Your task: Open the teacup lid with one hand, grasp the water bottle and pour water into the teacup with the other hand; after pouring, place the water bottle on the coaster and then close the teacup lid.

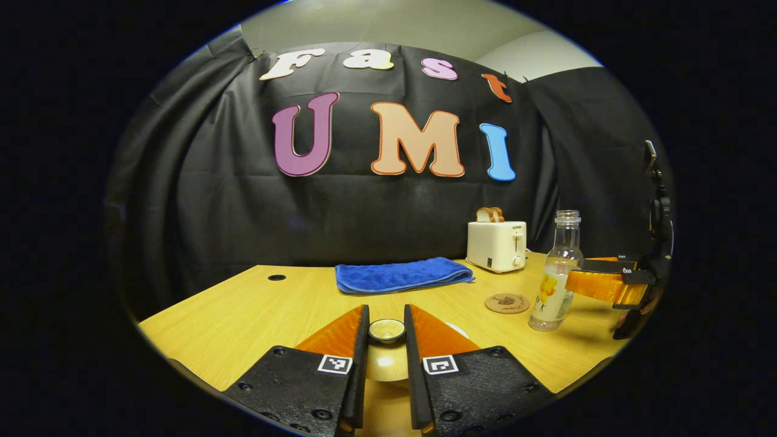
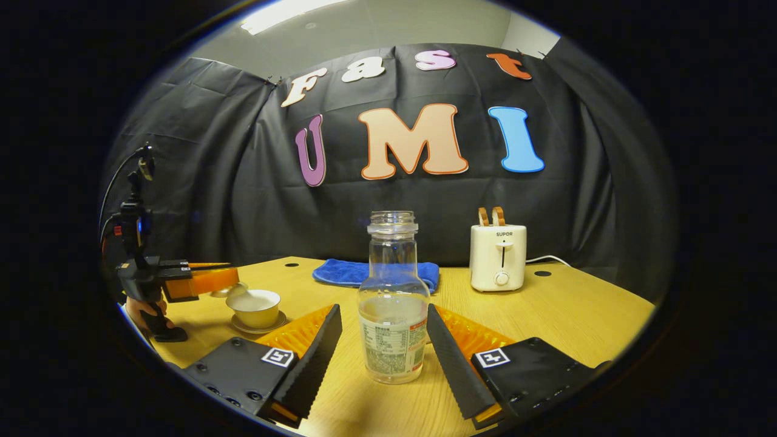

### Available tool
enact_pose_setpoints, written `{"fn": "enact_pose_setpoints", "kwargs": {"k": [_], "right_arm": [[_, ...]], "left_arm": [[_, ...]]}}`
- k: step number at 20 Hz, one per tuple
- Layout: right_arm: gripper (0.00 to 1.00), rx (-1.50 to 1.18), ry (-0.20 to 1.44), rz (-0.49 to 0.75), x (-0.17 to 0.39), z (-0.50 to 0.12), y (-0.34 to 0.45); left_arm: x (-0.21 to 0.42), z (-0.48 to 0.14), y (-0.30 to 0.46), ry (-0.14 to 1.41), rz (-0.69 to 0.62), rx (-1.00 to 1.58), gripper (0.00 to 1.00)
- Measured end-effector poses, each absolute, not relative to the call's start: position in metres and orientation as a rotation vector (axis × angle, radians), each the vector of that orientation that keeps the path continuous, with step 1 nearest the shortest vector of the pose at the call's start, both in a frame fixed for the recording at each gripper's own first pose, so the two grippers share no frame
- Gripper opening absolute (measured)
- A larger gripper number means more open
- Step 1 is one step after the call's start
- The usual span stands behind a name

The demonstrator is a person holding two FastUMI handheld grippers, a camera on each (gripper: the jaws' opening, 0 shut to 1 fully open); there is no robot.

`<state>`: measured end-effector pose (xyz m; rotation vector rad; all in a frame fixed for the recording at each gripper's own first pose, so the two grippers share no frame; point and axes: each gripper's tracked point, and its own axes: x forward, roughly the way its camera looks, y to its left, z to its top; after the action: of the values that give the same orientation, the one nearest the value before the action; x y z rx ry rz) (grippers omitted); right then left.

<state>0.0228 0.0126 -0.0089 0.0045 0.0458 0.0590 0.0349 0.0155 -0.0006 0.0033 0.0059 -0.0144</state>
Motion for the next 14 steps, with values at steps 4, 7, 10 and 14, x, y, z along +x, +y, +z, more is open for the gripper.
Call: {"fn": "enact_pose_setpoints", "kwargs": {"k": [4,7,10,14], "right_arm": [[0.88,0.003,0.100,0.054,0.038,-0.017,0.012],[0.95,0.003,0.126,0.046,0.049,-0.021,0.012],[0.92,-0.010,0.189,0.018,0.061,-0.034,0.008],[0.83,-0.005,0.241,-0.003,0.071,-0.040,0.007]], "left_arm": [[0.026,0.000,0.028,0.008,-0.003,0.001,0.28],[0.025,0.000,0.038,0.009,0.012,0.001,0.28],[0.023,-0.001,0.048,0.009,0.031,0.000,0.28],[0.023,0.000,0.064,0.008,0.061,0.001,0.28]]}}
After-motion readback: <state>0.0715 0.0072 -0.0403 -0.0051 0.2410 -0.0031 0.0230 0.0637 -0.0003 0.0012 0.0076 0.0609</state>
